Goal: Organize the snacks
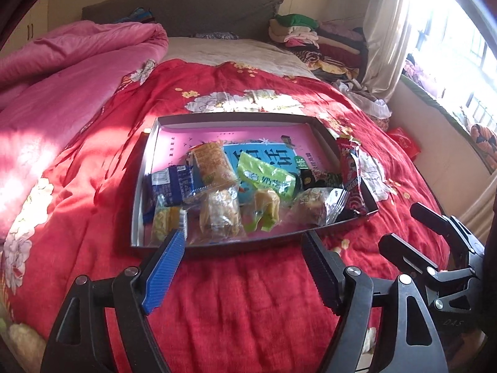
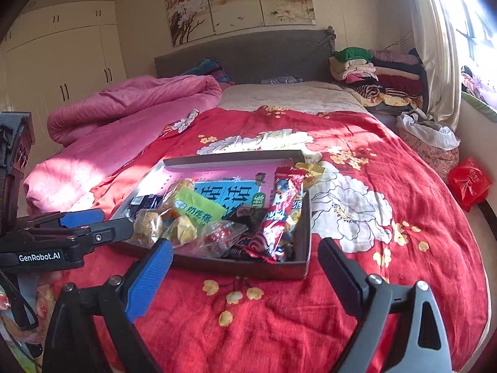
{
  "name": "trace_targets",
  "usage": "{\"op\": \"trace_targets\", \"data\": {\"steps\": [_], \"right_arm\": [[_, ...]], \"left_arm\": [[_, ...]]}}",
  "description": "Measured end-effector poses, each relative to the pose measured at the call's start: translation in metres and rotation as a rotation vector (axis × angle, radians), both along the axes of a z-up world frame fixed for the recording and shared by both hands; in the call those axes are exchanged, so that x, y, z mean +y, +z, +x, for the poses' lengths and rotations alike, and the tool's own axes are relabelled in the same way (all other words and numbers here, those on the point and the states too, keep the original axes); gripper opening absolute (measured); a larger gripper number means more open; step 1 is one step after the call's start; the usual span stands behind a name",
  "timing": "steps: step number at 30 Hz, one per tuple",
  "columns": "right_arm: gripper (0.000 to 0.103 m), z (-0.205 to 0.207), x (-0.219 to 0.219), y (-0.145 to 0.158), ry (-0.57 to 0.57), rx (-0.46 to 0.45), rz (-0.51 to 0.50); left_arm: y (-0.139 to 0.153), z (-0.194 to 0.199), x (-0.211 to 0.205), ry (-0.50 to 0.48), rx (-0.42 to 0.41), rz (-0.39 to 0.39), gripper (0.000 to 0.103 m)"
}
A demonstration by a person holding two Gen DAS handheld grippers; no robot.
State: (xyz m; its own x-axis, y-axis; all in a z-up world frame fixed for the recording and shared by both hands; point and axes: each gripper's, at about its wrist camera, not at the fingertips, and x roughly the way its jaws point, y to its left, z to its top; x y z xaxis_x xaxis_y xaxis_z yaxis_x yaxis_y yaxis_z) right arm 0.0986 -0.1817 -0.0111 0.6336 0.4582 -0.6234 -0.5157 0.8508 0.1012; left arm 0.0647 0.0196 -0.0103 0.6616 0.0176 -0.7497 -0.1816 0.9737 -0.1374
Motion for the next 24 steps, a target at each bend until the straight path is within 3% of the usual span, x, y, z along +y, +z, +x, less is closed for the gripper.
{"op": "trace_targets", "data": {"steps": [9, 24], "right_arm": [[0.102, -0.032, 0.003, 0.002, -0.040, 0.032, -0.020], [0.102, -0.038, 0.011, -0.008, -0.038, 0.028, -0.055]], "left_arm": [[-0.008, -0.032, 0.007, 0.052, 0.060, -0.032, 0.079], [-0.016, -0.032, 0.004, 0.049, 0.075, -0.058, 0.079]]}}
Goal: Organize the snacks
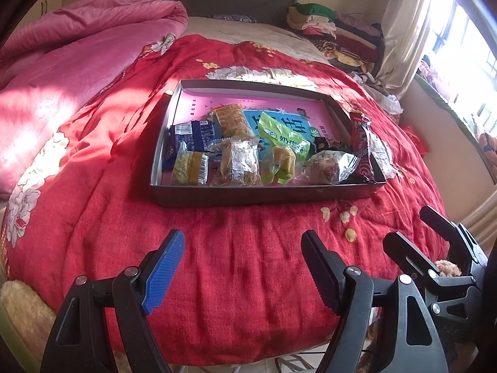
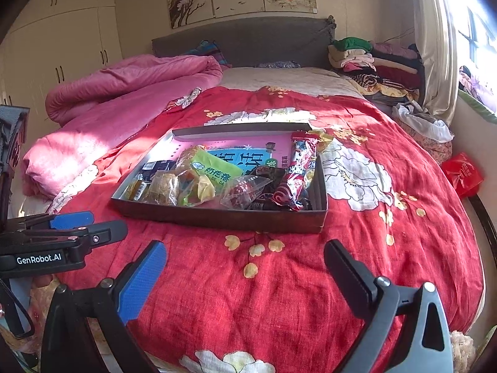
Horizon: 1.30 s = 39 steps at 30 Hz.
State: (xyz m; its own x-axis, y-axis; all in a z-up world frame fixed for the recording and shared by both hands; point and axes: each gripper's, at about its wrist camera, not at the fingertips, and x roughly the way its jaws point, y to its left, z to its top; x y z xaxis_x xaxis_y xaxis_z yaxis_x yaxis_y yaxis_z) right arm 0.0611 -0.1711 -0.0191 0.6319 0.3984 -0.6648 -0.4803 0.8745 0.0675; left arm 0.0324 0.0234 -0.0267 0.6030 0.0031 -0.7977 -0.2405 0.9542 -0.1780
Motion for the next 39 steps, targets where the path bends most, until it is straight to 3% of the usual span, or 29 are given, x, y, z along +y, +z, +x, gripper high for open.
{"op": "trace_targets", "data": {"steps": [39], "right_arm": [[0.102, 0.0025, -0.0054, 0.0014, -0.025, -0.010, 0.002]], "left_arm": [[0.0082, -0.0030, 0.0024, 0.016, -0.024, 0.022, 0.079]]}}
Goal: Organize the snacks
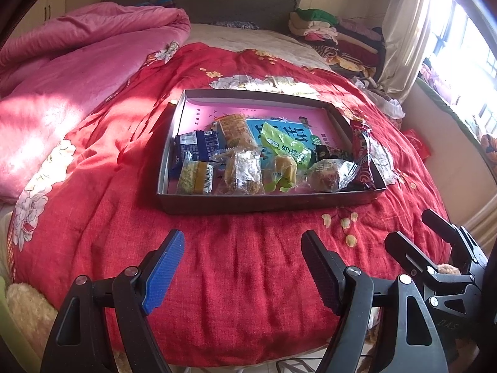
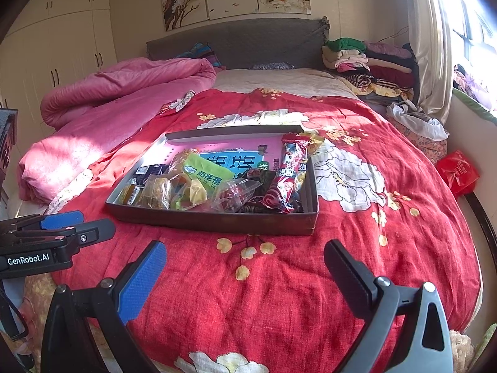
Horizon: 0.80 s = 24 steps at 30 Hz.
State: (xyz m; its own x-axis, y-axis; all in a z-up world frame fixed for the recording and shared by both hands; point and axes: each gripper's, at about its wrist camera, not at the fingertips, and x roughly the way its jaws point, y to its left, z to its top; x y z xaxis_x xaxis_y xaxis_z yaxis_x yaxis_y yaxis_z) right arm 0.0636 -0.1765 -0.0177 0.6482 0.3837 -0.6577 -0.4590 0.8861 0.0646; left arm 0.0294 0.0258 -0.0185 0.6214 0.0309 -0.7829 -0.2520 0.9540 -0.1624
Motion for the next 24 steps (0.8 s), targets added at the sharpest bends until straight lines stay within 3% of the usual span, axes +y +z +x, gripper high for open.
{"op": "trace_targets", "data": {"steps": [19, 24], "right_arm": [[0.102, 0.0007, -0.0005, -0.0010, 0.001, 0.003, -0.003], [0.102, 0.0005, -0.0002, -0.0010, 0.000, 0.003, -0.003]], "left_arm": [[-0.0020, 0.0004, 0.0001, 0.008, 0.012, 0.007, 0.079], [-0.0019, 0.0002, -0.0013, 0.024, 0.012, 0.055, 0.079]]}}
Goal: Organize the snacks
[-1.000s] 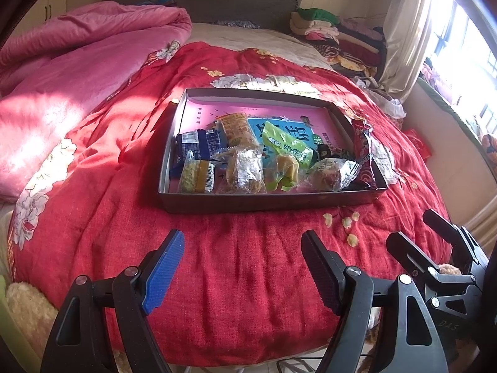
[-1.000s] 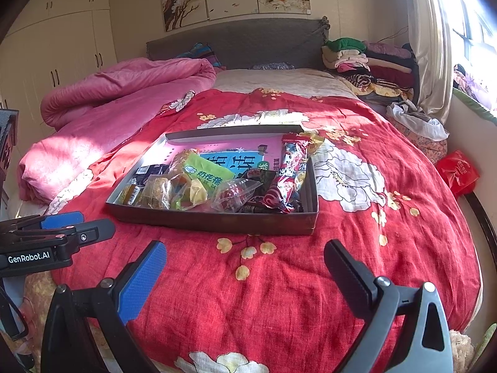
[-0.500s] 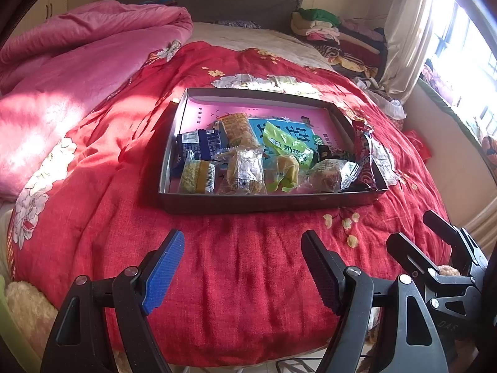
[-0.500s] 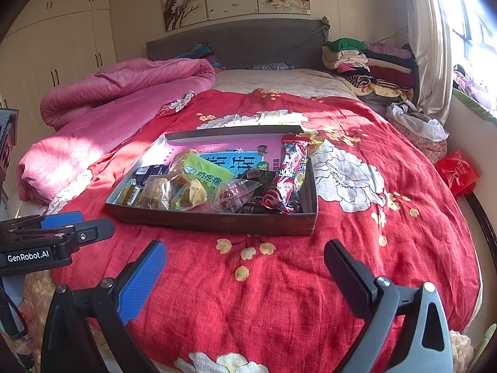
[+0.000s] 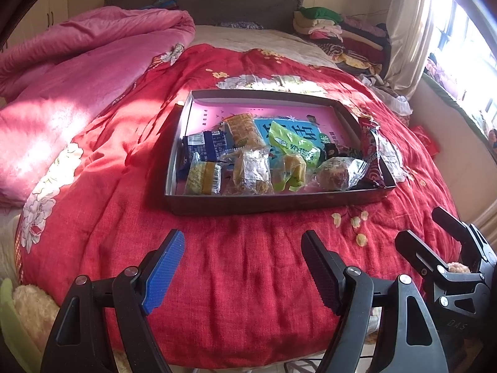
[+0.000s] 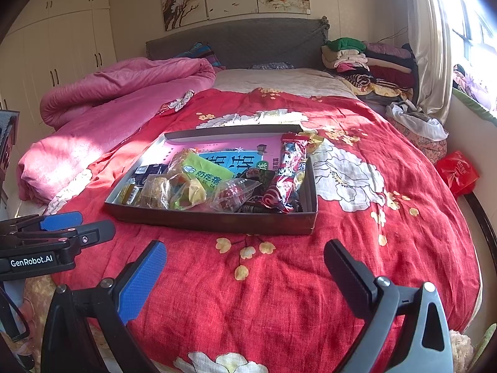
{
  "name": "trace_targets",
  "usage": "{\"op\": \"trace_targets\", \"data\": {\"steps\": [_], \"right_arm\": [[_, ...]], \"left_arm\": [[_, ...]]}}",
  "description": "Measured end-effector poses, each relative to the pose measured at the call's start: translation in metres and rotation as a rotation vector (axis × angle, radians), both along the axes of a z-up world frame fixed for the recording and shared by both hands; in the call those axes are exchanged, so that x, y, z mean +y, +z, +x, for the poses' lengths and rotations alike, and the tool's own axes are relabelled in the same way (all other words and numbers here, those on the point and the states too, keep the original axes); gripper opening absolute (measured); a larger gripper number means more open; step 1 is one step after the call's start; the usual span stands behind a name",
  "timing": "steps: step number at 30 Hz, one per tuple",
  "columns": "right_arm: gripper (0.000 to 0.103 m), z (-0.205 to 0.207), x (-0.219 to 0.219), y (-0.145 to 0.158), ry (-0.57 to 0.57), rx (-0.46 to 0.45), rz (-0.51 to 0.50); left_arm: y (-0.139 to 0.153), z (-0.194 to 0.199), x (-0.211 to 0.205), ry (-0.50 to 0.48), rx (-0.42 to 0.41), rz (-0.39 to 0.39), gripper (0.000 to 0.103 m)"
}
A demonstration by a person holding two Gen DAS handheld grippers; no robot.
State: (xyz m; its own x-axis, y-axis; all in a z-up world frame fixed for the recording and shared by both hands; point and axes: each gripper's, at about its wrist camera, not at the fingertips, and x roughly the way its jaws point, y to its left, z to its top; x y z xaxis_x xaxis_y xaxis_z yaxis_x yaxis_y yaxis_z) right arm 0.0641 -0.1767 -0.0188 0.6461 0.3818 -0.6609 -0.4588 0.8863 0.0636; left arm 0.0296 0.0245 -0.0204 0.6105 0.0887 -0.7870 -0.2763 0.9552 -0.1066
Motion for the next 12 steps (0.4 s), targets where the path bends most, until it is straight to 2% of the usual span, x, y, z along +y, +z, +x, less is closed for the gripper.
{"op": "trace_targets", "data": {"steps": [3, 7, 12], "right_arm": [[0.102, 0.001, -0.001, 0.000, -0.005, -0.001, -0.001], [0.102, 0.008, -0.007, -0.002, -0.027, 0.001, 0.001], [0.102, 0.029, -0.026, -0.004, -0.103, 0.017, 0.019]], "left_arm": [[-0.001, 0.000, 0.005, 0.034, 0.002, 0.010, 0.079], [-0.005, 0.003, 0.019, 0.074, 0.006, -0.028, 0.079], [-0.002, 0.006, 0.049, 0.148, -0.043, -0.015, 0.080]]}}
